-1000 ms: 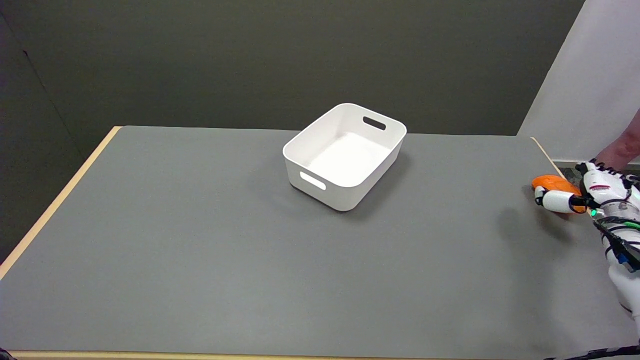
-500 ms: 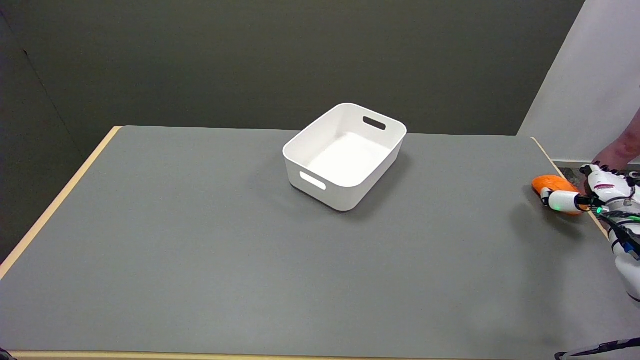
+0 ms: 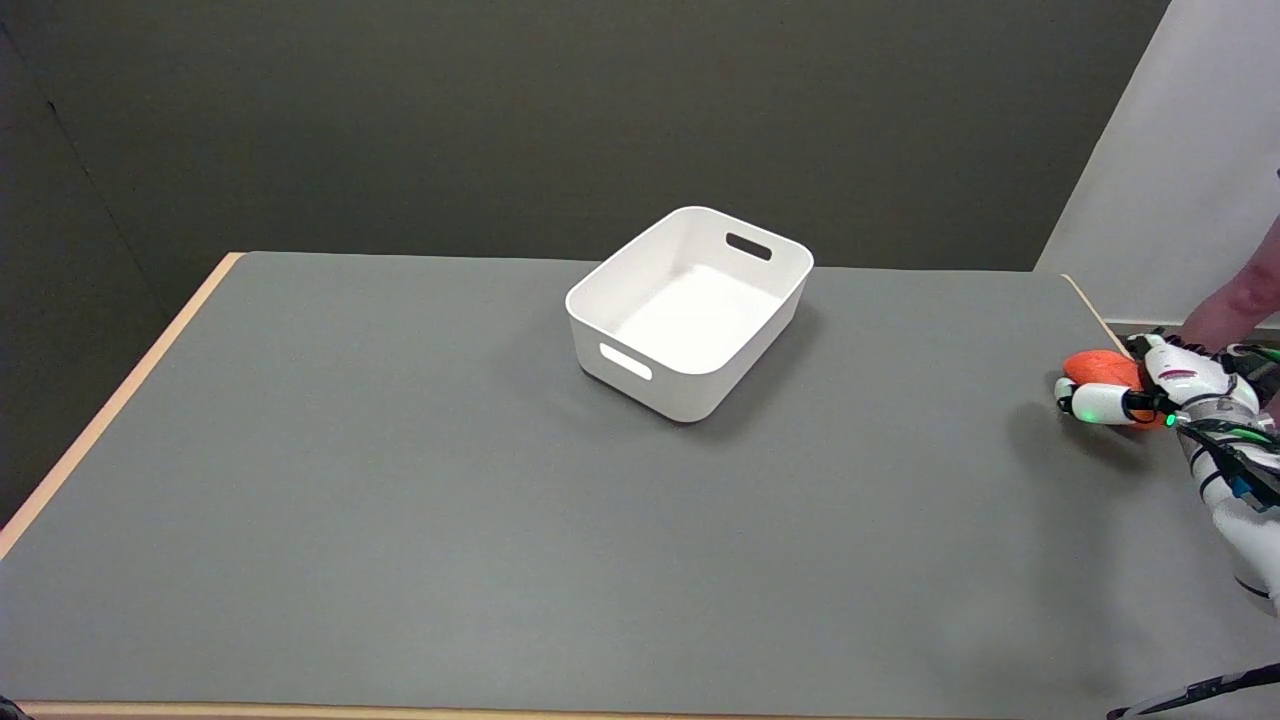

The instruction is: Pick up mango.

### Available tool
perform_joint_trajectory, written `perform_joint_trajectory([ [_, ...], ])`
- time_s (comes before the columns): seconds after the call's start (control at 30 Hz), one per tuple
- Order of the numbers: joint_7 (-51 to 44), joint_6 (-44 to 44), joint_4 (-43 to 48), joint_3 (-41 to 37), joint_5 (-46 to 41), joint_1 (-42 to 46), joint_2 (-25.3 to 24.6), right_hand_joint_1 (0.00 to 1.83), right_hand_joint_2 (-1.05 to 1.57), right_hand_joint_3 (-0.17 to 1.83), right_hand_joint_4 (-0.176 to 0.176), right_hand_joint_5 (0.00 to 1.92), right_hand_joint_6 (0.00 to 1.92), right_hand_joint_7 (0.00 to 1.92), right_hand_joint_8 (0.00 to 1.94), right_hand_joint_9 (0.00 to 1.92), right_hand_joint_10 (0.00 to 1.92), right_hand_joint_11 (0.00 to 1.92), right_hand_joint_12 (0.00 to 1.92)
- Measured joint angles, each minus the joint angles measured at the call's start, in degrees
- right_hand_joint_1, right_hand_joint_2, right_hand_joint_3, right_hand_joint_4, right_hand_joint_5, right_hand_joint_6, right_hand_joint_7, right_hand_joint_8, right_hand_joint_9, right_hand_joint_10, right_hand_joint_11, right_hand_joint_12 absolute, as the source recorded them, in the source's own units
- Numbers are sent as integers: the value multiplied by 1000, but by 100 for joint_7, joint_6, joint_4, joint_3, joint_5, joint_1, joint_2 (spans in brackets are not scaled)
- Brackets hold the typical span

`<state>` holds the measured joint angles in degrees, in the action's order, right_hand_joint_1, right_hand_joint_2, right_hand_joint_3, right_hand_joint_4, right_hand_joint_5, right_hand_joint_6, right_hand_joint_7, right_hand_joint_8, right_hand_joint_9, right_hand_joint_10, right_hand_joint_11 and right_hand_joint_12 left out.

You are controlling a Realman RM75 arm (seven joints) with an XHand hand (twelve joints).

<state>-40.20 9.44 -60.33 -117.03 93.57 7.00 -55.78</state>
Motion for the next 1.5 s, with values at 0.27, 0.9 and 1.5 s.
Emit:
perform_joint_trajectory([
  [0.27, 2, 37, 68, 186, -159, -19, 29, 1230, 977, 489, -79, 458, 1003, 742, 1323, 775, 1353, 295, 1895],
  [0.9, 428, 127, -22, 296, -297, -5, 2, 1192, 1064, 414, -176, 690, 1474, 747, 1495, 937, 1739, 776, 1921],
  [1.5, 2841, 351, -2628, -83, -250, 526, -206, 1200, 1008, 505, -176, 716, 1467, 772, 1488, 955, 1811, 861, 1921],
])
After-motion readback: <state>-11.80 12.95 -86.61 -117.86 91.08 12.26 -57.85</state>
